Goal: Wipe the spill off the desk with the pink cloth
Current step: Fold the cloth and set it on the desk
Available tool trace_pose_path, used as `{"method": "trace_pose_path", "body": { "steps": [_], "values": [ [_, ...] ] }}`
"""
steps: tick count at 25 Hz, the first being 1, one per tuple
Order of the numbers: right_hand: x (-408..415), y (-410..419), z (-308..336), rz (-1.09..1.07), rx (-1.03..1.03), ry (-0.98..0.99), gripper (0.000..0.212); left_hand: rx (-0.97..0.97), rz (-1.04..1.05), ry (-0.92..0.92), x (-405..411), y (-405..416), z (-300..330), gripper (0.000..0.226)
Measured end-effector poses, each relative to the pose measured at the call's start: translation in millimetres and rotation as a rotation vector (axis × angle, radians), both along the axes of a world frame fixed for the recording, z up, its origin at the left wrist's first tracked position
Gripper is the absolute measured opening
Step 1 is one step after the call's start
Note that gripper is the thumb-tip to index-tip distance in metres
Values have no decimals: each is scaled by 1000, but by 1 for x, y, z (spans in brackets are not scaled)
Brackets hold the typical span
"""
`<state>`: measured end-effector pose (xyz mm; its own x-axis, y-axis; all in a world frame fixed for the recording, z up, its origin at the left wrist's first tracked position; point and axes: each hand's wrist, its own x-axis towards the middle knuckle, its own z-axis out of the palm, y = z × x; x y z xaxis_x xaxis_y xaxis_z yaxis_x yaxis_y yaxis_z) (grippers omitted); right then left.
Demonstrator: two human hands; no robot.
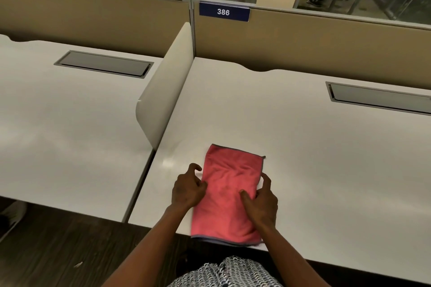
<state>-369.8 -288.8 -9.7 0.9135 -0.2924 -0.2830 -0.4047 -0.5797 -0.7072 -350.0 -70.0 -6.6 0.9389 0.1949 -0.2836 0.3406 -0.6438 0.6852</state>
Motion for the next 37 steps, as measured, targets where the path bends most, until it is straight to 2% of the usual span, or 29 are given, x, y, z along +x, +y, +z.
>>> {"method": "trace_pose_path", "body": {
  "steps": [3,9,11,14,17,19,21,23,28,30,34,37],
  "values": [
    [-6,5,5,-44,-18,-7,70,-24,-48,-7,-1,1,3,42],
    [-6,2,12,-99,88,-48,58,-99,-49,-30,-9,4,2,35],
    [-5,0,9,-191,196,8,50,-113,-41,-18,-9,5,3,35],
    [3,-9,8,-416,390,174,19,-132,-35,-2,-8,7,5,36],
    [15,-21,16,-473,699,351,23,-141,-29,8,-9,7,5,35],
    [20,-28,23,-366,772,448,22,-144,-32,8,-9,6,4,35],
    [24,-32,24,-244,714,480,24,-148,-34,6,-8,5,5,34],
    [27,-35,20,-211,616,454,19,-152,-37,11,-7,6,5,34],
    [27,-43,10,-357,619,334,21,-193,5,5,-8,12,8,31],
    [23,-38,12,-358,536,227,14,-181,42,6,-7,14,8,30],
    [1,-19,13,-153,139,-145,35,-174,77,-18,-8,16,5,31],
    [-4,-17,6,25,20,-320,25,-237,-23,-30,-8,19,6,35]
  ]
}}
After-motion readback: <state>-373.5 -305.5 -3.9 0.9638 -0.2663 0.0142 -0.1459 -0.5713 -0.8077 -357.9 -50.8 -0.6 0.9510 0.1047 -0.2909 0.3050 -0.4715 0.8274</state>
